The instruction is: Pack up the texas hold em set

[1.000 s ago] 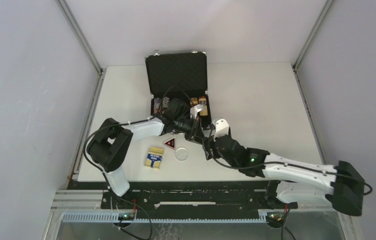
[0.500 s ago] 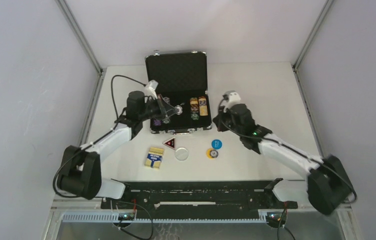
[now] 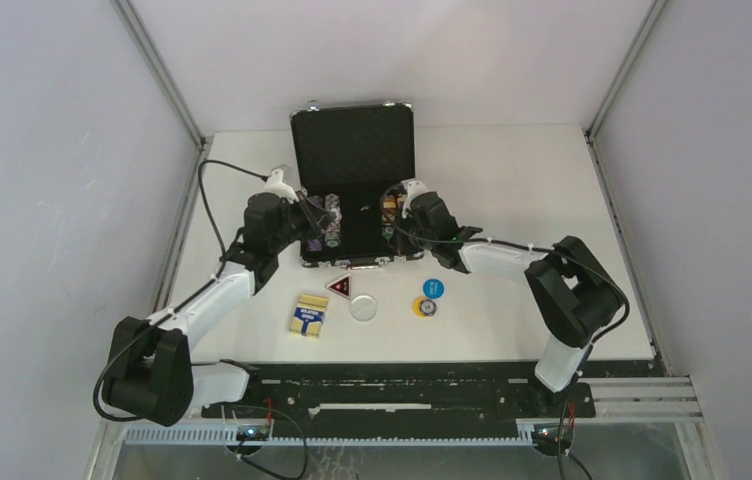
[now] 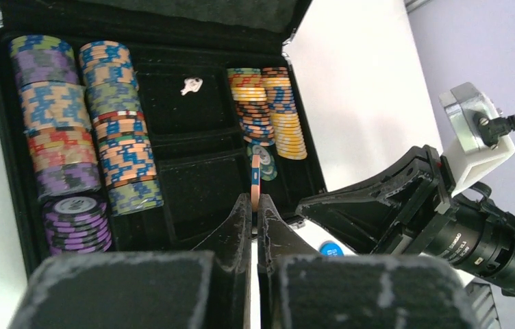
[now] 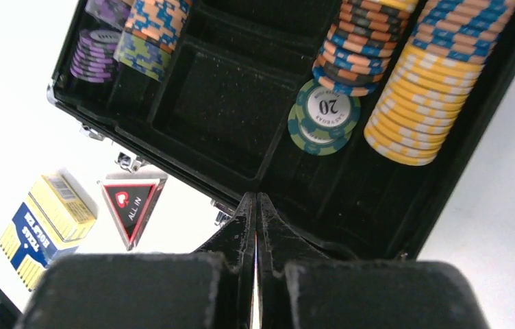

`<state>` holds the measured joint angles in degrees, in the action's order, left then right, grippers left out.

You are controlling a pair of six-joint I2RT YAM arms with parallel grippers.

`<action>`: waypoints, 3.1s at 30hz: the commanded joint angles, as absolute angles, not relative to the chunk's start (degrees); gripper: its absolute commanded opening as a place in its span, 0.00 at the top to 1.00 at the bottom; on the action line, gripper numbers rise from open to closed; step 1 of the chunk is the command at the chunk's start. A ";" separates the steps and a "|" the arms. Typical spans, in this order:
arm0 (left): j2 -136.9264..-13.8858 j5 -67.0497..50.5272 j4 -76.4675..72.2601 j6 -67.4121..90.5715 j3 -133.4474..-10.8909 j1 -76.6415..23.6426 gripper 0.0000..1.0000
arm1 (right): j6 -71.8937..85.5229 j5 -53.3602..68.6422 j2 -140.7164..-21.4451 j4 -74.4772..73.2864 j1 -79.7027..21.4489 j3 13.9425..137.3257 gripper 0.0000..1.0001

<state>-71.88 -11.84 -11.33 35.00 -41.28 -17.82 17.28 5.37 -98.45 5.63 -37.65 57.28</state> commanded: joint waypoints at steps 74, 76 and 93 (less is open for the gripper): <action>-71.50 -8.90 -10.87 35.77 -39.99 -16.20 1.00 | -16.25 -20.67 -110.66 -4.66 -47.46 72.38 0.44; -71.61 -8.94 -10.88 35.77 -39.91 -16.17 1.00 | -16.55 -21.26 -111.09 -4.02 -47.98 72.42 0.44; -71.75 -9.43 -10.63 35.86 -39.64 -15.73 1.00 | -20.30 -28.81 -116.26 -1.59 -49.31 75.99 0.45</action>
